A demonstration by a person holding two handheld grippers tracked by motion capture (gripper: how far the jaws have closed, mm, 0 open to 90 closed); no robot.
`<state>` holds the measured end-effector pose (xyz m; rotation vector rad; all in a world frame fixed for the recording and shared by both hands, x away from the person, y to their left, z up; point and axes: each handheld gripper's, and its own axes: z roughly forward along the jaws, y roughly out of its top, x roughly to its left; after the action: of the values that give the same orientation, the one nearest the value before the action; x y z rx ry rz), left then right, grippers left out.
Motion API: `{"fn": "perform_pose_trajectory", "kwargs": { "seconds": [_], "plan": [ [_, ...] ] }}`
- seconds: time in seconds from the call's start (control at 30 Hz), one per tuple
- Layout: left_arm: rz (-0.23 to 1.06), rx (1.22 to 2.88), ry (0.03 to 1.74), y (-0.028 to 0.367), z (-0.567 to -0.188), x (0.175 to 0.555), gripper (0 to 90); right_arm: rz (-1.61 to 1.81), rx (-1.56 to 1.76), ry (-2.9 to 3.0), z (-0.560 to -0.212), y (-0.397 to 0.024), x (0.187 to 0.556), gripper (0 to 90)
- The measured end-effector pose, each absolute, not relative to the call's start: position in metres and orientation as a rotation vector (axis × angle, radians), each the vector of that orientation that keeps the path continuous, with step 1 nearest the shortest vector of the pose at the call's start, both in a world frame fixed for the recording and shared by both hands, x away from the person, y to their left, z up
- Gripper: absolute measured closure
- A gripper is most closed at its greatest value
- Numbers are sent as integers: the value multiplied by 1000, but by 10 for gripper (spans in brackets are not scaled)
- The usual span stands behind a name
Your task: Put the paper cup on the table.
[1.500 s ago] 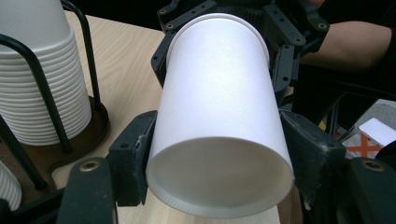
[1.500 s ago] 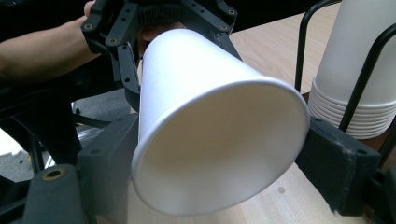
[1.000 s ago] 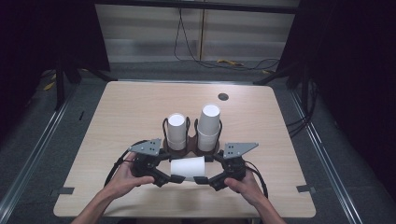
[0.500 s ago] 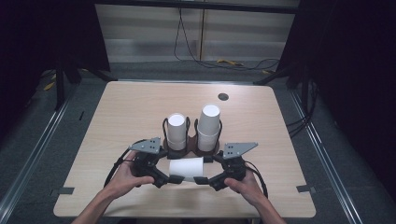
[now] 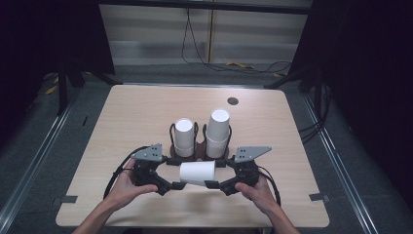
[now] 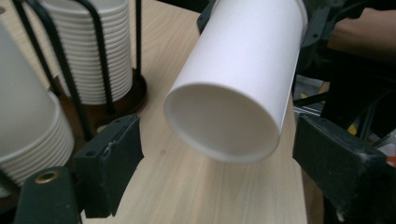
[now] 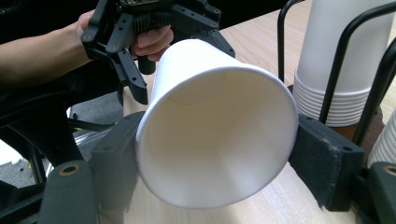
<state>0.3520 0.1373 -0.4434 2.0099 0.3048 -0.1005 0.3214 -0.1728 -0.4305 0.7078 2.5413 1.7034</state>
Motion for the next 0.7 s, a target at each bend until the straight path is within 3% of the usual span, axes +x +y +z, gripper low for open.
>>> {"fn": "perform_pose_trajectory", "kwargs": {
  "seconds": [0.7],
  "plan": [
    [-52,1973,470,162,-459,355,156,1539,881,2537,-434,-195,323,241]
  ]
}}
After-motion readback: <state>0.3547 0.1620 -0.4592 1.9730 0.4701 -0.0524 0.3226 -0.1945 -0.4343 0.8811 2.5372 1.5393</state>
